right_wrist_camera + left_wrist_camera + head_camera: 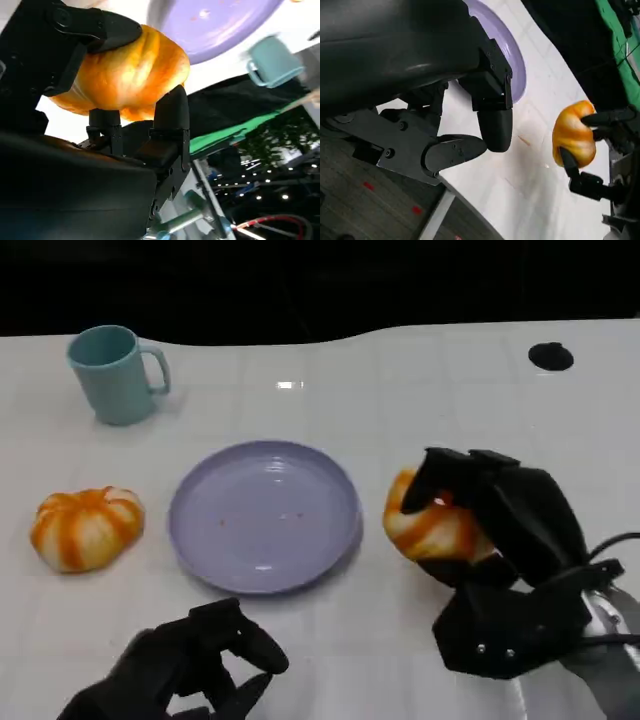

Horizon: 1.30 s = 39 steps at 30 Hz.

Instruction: Grasp the bread from the table and place it into the plate.

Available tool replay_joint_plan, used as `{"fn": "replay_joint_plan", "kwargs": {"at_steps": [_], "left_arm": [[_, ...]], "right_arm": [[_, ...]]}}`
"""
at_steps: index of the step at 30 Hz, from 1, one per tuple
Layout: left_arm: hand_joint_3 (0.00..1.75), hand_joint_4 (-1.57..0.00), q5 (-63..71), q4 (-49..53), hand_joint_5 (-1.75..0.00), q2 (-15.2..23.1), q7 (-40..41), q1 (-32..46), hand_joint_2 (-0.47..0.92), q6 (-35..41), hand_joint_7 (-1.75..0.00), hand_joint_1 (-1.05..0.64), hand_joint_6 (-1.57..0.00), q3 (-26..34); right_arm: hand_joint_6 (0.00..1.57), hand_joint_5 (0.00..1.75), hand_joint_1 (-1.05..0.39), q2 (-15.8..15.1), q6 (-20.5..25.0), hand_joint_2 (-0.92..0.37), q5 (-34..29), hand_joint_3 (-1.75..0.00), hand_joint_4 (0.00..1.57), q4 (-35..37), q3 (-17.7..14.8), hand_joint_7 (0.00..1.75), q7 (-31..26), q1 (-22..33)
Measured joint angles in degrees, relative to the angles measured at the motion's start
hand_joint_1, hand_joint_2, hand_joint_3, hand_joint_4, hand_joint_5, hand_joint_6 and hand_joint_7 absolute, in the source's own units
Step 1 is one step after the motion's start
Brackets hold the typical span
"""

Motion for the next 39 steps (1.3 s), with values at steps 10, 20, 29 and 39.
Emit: {"fn": "replay_joint_plan", "kwargs": {"at_steps": [10,20,29,39], "left_arm": [[0.64,-0.64,0.0,-0.1,-1.75,-0.1,0.0,0.2,0.81,0.0,-1.25,-0.22,-0.64,-0.1],[0.63,-0.64,0.0,-0.1,-1.75,-0.2,0.0,0.5,0.81,-0.1,-1.24,-0.21,-0.64,-0.6],[0.63,-0.65,0.2,0.0,-1.75,-0.2,0.0,0.5,0.82,-0.4,-1.24,-0.21,-0.64,-0.8],[0.61,-0.63,0.6,0.2,-1.75,-0.2,0.0,0.5,0.82,-1.2,-1.25,-0.22,-0.64,-0.8]], "right_arm": [[0.70,1.75,-0.07,6.7,-2.1,-0.31,3.3,-1.37,0.91,11.5,1.6,1.75,2.7,-7.2],[0.71,1.75,-0.13,12.6,-4.2,-0.33,3.0,-1.36,0.91,28.1,2.8,1.75,-0.4,-18.6],[0.75,1.75,-0.15,17.1,-4.9,-0.41,3.8,-1.19,0.82,39.4,3.0,1.19,-1.8,-24.7],[0.18,0.15,-0.59,17.0,0.4,-0.92,9.0,-0.29,0.00,38.4,2.7,0.01,15.5,-26.6]]}}
